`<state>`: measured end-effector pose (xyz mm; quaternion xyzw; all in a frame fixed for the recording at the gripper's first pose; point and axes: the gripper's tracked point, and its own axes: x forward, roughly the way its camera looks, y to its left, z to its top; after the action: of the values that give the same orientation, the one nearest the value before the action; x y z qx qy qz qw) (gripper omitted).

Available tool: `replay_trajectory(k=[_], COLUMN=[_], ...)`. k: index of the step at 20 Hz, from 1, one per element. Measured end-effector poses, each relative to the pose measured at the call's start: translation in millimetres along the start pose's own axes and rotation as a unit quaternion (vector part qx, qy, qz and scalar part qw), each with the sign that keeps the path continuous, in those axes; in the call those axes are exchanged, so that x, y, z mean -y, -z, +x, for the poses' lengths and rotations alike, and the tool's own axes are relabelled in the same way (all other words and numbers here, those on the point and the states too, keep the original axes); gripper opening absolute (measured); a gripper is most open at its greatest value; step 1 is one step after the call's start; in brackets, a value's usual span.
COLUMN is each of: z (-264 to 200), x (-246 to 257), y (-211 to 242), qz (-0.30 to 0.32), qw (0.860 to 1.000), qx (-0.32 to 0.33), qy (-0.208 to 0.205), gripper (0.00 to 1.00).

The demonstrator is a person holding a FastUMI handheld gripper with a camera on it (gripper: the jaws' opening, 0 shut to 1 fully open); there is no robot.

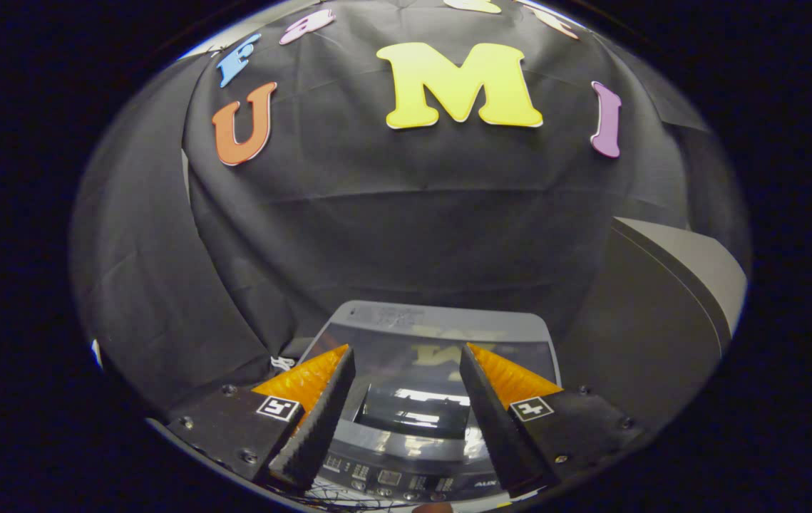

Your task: Put the clothes into the washing machine and then close the washing machine lid.

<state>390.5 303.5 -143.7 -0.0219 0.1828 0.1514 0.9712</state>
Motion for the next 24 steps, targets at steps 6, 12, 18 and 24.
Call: replay_trajectory(k=[6,12,18,24], z=[-118,-287,-415,-476], x=[17,79,170,213], y=[-16,-41,-39,15], qz=[-0.037,-0.055,0.014,-0.010], qw=[0.997,0.985,0.980,0.981], qx=[0.074,0.161,0.197,0.193], qy=[-0.010,-0.010,0.035,0.031], gripper=[0.93,0.93,0.93,0.93])
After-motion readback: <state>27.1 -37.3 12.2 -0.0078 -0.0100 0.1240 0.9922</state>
